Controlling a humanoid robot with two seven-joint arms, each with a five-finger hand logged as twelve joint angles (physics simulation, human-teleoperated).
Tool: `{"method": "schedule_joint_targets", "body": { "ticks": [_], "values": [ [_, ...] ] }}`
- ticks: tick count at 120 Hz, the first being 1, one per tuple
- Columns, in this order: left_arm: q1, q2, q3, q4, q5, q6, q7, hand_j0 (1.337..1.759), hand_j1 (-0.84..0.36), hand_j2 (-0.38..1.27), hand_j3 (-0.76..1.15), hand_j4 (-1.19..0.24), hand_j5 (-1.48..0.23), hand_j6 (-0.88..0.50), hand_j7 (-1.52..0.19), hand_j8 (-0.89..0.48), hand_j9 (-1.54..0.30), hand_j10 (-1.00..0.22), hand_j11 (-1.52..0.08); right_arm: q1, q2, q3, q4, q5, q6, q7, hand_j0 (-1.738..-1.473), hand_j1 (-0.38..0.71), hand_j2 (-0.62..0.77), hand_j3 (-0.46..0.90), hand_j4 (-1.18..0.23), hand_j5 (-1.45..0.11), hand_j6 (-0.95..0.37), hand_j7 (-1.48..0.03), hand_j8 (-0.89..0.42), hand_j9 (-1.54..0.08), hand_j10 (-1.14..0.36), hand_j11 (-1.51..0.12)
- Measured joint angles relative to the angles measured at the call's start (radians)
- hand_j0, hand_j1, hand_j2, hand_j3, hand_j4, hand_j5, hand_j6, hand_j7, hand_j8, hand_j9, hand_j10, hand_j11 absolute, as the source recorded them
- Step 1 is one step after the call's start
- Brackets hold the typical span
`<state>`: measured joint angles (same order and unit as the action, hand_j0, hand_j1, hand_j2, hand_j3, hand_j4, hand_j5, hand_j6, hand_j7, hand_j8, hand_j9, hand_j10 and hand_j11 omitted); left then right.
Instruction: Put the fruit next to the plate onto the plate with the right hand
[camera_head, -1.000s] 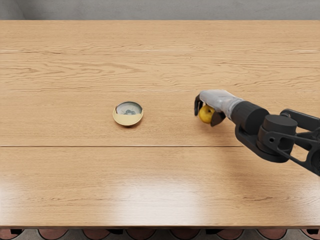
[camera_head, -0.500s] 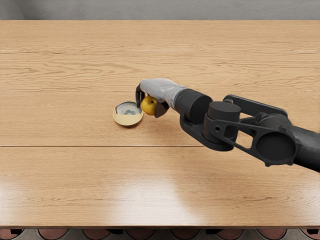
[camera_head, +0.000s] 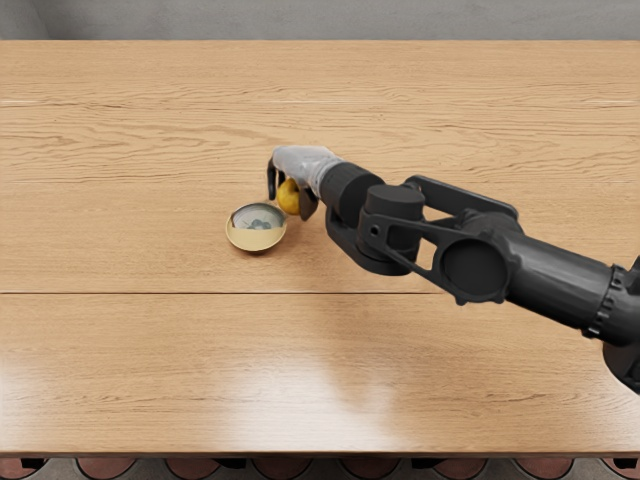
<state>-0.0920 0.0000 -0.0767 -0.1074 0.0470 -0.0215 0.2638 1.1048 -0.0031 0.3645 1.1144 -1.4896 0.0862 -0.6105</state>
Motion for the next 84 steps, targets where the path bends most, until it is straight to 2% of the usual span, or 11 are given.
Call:
{"method": "schedule_joint_targets", "body": {
  "ticks": [11, 22, 53, 84],
  "values": [
    [0.0, 0.0, 0.0, 0.0, 0.0, 0.0, 0.0, 1.658, 0.33, 0.0, 0.0, -0.02, -0.02, -0.02, -0.02, -0.02, -0.02, -0.02, -0.02, 0.007, 0.002, -0.009, -0.038, -0.003, 0.0, 0.0, -1.651, 0.24, 0.13, 0.0, -0.72, -0.95, -0.44, -0.94, -0.44, -0.95, -0.68, -0.95],
    [0.0, 0.0, 0.0, 0.0, 0.0, 0.0, 0.0, 1.658, 0.33, 0.0, 0.0, -0.02, -0.02, -0.02, -0.02, -0.02, -0.02, -0.02, -0.02, 0.029, 0.003, -0.05, -0.045, -0.005, 0.001, 0.0, -1.651, 0.23, 0.11, 0.0, -0.72, -0.95, -0.44, -0.95, -0.44, -0.95, -0.68, -0.95],
    [0.0, 0.0, 0.0, 0.0, 0.0, 0.0, 0.0, 1.658, 0.33, 0.0, 0.0, -0.02, -0.02, -0.02, -0.02, -0.02, -0.02, -0.02, -0.02, 0.053, 0.003, -0.104, 0.005, -0.005, 0.001, 0.0, -1.65, 0.23, 0.1, 0.0, -0.73, -0.96, -0.44, -0.95, -0.44, -0.96, -0.67, -0.97],
    [0.0, 0.0, 0.0, 0.0, 0.0, 0.0, 0.0, 1.658, 0.33, 0.0, 0.0, -0.02, -0.02, -0.02, -0.02, -0.02, -0.02, -0.02, -0.02, 0.06, 0.003, -0.102, 0.015, 0.0, -0.012, 0.0, -1.649, 0.23, 0.1, 0.0, -0.74, -0.96, -0.43, -0.97, -0.43, -0.97, -0.67, -0.98]
  ]
}}
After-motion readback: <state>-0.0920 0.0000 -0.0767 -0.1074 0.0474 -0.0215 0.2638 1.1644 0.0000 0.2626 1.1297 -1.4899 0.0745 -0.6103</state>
